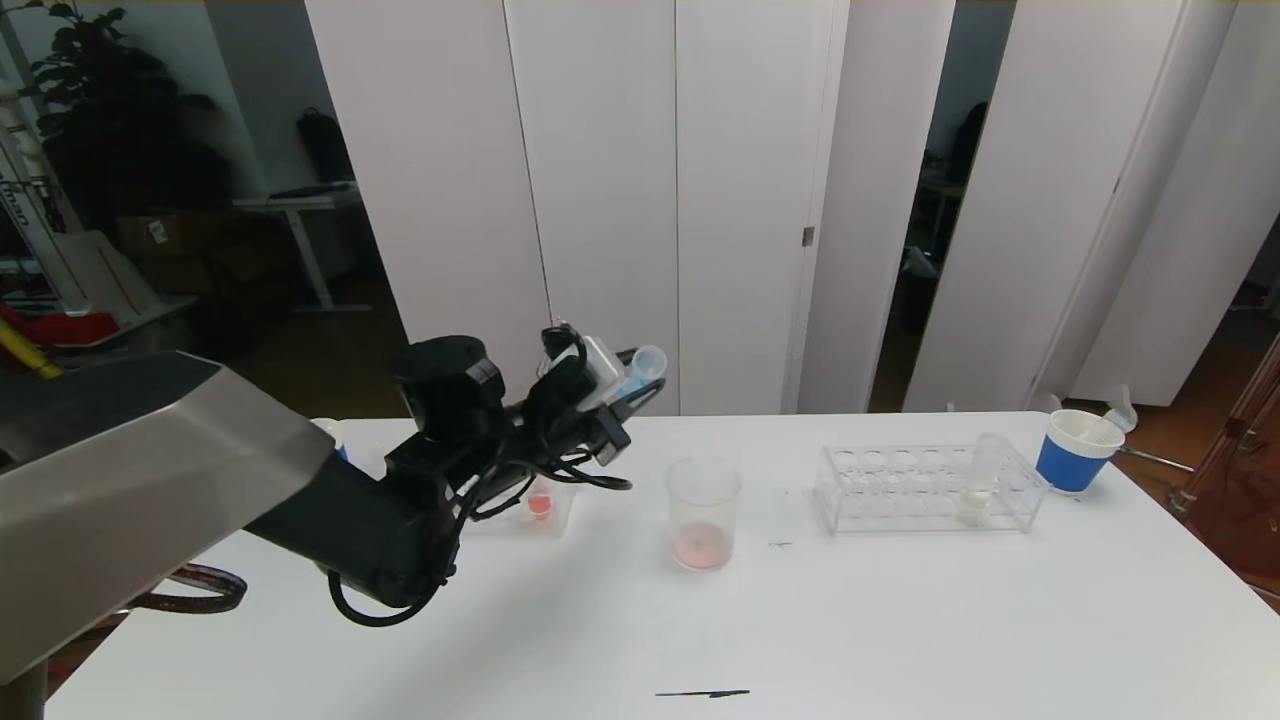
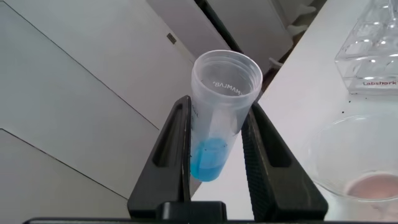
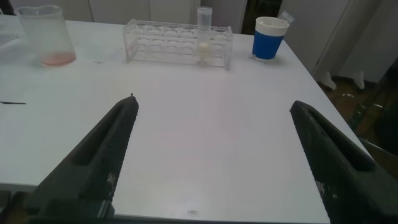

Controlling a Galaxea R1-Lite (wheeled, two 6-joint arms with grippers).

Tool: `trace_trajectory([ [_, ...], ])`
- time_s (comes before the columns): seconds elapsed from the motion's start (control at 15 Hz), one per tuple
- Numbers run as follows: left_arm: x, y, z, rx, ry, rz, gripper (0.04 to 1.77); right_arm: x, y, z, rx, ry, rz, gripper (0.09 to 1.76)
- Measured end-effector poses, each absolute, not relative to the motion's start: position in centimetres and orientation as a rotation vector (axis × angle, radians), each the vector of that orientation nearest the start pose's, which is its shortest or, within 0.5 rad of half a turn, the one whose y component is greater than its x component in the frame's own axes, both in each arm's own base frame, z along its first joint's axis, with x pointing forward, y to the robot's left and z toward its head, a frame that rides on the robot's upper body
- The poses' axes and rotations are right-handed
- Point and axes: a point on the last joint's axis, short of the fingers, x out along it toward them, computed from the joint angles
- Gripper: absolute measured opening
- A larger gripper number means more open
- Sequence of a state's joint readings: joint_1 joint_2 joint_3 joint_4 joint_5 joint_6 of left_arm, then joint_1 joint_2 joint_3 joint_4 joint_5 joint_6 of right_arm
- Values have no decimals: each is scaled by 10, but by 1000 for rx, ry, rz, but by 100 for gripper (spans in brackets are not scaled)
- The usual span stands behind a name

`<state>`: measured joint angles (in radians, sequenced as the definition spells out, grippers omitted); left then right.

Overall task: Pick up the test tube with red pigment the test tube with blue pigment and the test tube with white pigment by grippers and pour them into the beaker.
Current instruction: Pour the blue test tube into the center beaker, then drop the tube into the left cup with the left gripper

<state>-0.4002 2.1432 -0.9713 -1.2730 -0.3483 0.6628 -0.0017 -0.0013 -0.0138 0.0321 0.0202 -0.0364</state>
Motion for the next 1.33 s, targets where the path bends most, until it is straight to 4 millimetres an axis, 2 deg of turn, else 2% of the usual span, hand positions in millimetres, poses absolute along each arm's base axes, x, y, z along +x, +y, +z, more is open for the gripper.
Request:
trace_trajectory([
  [0.2,371,-165,116,764,-414,-625,58,-24,0,76,-36,17,19,175],
  [0.47,374,-167,98,838,-420,-625,58,-24,1,76,-36,17,19,175],
  [0.8,374,-171,89,943,-491,-611,58,-24,0,76,-36,17,19,175],
  [1.33,379,-181,84,950,-609,-676,58,-24,0,76,-36,17,19,175],
])
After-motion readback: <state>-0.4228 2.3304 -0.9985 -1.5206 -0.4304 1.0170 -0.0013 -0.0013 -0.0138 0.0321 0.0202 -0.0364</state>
